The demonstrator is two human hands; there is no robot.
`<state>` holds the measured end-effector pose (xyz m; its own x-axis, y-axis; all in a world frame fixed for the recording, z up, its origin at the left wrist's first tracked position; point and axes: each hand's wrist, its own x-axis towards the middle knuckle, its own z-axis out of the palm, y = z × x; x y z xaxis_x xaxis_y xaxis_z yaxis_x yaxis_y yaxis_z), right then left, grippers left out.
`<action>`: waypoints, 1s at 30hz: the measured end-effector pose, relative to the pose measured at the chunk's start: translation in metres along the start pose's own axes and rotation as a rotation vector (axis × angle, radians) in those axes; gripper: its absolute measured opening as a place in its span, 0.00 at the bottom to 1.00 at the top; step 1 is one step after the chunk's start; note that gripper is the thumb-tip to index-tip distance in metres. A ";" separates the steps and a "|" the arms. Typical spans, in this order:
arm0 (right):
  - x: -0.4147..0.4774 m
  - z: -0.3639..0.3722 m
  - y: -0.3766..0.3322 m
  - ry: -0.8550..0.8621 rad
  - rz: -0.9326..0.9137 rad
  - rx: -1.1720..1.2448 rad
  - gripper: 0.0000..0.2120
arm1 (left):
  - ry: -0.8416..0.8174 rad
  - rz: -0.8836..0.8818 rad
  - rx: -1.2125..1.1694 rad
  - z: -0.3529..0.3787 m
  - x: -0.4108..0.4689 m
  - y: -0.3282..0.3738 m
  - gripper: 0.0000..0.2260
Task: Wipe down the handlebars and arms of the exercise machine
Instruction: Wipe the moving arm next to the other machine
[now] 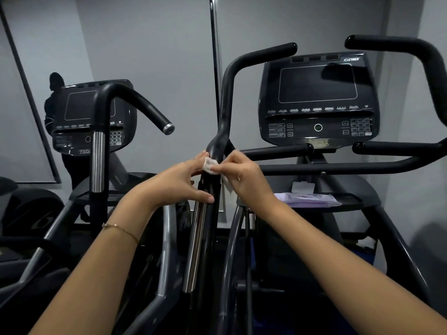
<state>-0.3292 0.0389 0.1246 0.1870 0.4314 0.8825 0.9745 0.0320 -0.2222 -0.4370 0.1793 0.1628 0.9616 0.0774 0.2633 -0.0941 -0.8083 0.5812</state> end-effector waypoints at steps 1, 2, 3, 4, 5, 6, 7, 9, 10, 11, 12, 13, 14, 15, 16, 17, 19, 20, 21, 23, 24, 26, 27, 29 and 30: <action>0.007 -0.001 0.002 0.014 0.017 0.003 0.11 | -0.018 0.001 -0.006 -0.001 -0.001 0.000 0.44; 0.010 -0.001 0.001 0.027 0.029 0.010 0.11 | -0.022 0.003 -0.020 -0.003 -0.002 -0.001 0.44; 0.008 -0.001 -0.002 0.034 0.018 0.004 0.11 | -0.013 -0.003 -0.037 -0.003 -0.003 -0.002 0.44; 0.002 0.001 -0.004 0.039 -0.015 -0.024 0.11 | 0.004 -0.016 -0.054 -0.003 -0.004 -0.003 0.45; -0.007 0.004 -0.007 0.037 -0.057 -0.065 0.12 | 0.027 -0.039 -0.059 -0.001 -0.005 -0.005 0.46; -0.016 0.005 -0.010 0.032 -0.100 -0.101 0.13 | 0.052 -0.065 -0.049 0.000 -0.006 -0.006 0.47; -0.021 0.005 -0.011 0.022 -0.134 -0.121 0.14 | 0.080 -0.092 -0.030 0.002 -0.008 -0.008 0.49; -0.012 0.000 -0.004 -0.021 -0.164 -0.131 0.14 | 0.131 -0.104 -0.006 0.005 -0.013 -0.007 0.48; -0.002 -0.003 0.000 -0.038 -0.145 -0.131 0.12 | 0.172 -0.092 -0.012 0.005 -0.013 -0.004 0.46; 0.010 -0.007 0.002 -0.050 -0.102 -0.104 0.10 | 0.235 -0.074 -0.030 0.003 -0.012 0.000 0.43; 0.021 -0.011 0.003 -0.049 -0.040 -0.044 0.09 | 0.314 -0.044 -0.054 0.001 -0.009 0.005 0.39; 0.030 -0.014 0.002 -0.033 0.020 0.030 0.08 | 0.391 -0.008 -0.082 -0.002 -0.004 0.011 0.34; 0.039 -0.018 0.001 -0.005 0.067 0.100 0.07 | 0.454 0.023 -0.125 -0.004 0.003 0.018 0.29; 0.046 -0.021 -0.002 0.026 0.092 0.155 0.06 | 0.500 0.041 -0.202 -0.007 0.011 0.025 0.24; 0.052 -0.024 -0.005 0.050 0.100 0.197 0.05 | 0.529 0.045 -0.313 -0.008 0.018 0.033 0.19; 0.057 -0.027 -0.008 0.067 0.099 0.221 0.05 | 0.545 0.034 -0.435 -0.009 0.026 0.040 0.16; 0.065 -0.029 -0.008 0.092 0.087 0.220 0.05 | 0.561 -0.007 -0.631 -0.013 0.041 0.048 0.14; 0.069 -0.029 -0.006 0.105 0.086 0.212 0.05 | 0.561 -0.016 -0.703 -0.014 0.047 0.050 0.13; 0.073 -0.028 -0.002 0.119 0.089 0.213 0.06 | 0.562 -0.020 -0.759 -0.016 0.053 0.051 0.13; 0.080 -0.029 0.011 0.114 0.119 0.228 0.08 | 0.565 -0.036 -0.804 -0.018 0.064 0.053 0.13; 0.082 -0.030 0.019 0.084 0.143 0.222 0.10 | 0.565 -0.058 -0.806 -0.018 0.070 0.052 0.15; 0.083 -0.030 0.037 -0.002 0.150 0.212 0.13 | 0.546 -0.117 -0.774 -0.017 0.081 0.045 0.19; 0.082 -0.027 0.046 -0.037 0.136 0.213 0.13 | 0.541 -0.145 -0.701 -0.016 0.085 0.040 0.19; 0.079 -0.017 0.060 -0.086 0.114 0.230 0.10 | 0.576 -0.201 -0.341 -0.015 0.092 0.027 0.19; 0.080 -0.012 0.066 -0.113 0.102 0.240 0.08 | 0.588 -0.234 -0.141 -0.014 0.093 0.025 0.19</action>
<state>-0.2484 0.0645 0.1861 0.2542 0.5404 0.8021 0.8917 0.1902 -0.4107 -0.3535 0.1747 0.2122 0.6633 0.5808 0.4720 0.0291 -0.6502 0.7592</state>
